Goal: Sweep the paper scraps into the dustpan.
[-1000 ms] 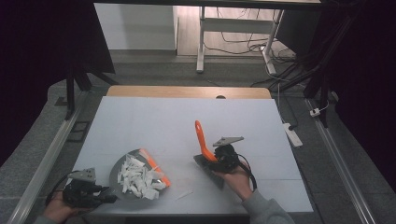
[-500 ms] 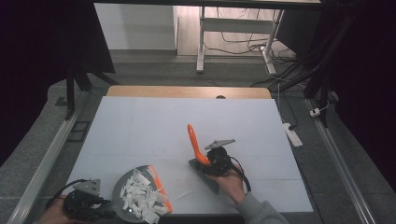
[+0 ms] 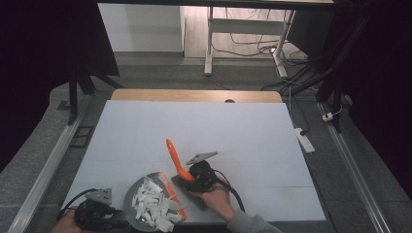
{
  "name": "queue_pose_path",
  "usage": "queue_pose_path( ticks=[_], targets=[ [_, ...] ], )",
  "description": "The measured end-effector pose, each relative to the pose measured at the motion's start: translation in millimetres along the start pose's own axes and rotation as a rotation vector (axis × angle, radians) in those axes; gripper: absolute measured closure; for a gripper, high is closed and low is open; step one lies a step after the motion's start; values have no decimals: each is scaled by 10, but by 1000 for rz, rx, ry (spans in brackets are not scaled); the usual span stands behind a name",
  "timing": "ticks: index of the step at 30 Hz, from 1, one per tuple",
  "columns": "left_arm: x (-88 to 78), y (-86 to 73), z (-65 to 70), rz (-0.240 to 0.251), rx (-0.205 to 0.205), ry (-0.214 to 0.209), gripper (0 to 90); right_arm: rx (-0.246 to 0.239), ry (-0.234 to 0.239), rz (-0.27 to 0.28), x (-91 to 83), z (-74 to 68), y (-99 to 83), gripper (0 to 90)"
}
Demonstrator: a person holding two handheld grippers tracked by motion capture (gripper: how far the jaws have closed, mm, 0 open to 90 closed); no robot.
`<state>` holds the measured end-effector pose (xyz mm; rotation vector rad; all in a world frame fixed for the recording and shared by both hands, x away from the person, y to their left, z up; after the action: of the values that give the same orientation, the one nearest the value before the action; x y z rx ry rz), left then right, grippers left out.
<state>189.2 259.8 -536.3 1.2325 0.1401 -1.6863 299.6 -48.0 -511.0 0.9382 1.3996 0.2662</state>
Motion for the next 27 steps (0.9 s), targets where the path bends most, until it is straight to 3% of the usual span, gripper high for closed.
queue_pose_path(
  ticks=[9,12,15,21,27],
  targets=[
    [73,31,21,33,-25,5,612,3,102,59,174,-216,214,716],
    [82,51,8,67,-42,4,612,-24,85,81,139,-220,270,716],
    [102,66,-35,110,-70,-4,611,-15,61,115,26,-130,280,716],
    [115,124,-74,140,-82,-1,611,16,12,166,-253,121,273,716],
    [129,195,-61,159,-86,24,611,23,-17,192,-418,270,246,715]
  ],
)
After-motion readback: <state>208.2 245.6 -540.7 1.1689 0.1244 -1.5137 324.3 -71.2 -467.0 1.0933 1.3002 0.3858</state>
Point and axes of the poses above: each handheld gripper's, and its own axes: x roughly forward along the jaws, y roughly out of its top, z roughly to its right, the point moved 1 cm from there along x, roughly forward along the jaws, and after that the axes turned 13 degrees about -x, right-handed, at the moved point
